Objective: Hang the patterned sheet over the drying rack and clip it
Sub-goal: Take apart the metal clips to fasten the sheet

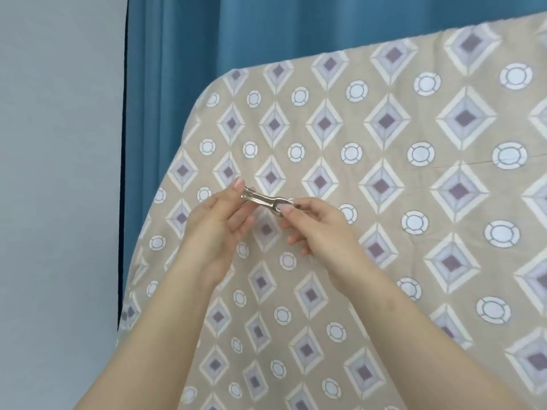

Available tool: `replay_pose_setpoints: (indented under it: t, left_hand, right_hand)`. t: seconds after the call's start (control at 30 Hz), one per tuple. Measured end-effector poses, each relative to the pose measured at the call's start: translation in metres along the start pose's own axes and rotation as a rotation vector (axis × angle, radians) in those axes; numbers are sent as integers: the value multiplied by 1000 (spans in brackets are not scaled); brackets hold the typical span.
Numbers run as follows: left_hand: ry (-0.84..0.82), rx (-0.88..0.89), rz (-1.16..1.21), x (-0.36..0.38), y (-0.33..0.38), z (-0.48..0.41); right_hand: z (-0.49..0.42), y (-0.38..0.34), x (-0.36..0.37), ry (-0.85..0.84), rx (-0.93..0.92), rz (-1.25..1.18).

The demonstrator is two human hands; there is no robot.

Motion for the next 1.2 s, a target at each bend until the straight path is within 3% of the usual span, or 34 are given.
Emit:
replay_pose_setpoints:
  t: [0.5,0.63,0.77,0.87,1.0,1.2]
  left_hand:
    - [-102,167,168,3,103,-138]
    - [-80,170,203,3,115,-166]
    - [-88,181,231,7,131,-182]
    - [-111,173,233,13,137,-190]
    - [-103,203,235,17,144,-201]
    - [-106,290,196,20,152,-213]
  right_hand:
    - [-110,-105,86,245,-496,349]
    - [-123,-129,95,359,-679,592]
    - [-142,-153,111,492,-859,1018]
    - [-157,-159,120,530,-895,1191]
    - [-177,-157,129,469,-772,1305]
    - [-178,-152,126,580,-815,1455]
Point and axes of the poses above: each hand's wrist, its own z-axis away from the middle knuckle, its own x-axis out of the palm, y = z × x, the point moved 6 cm from there along -z, towards the middle knuckle, and after that the axes turned 10 degrees about y, right-handed, at the moved point
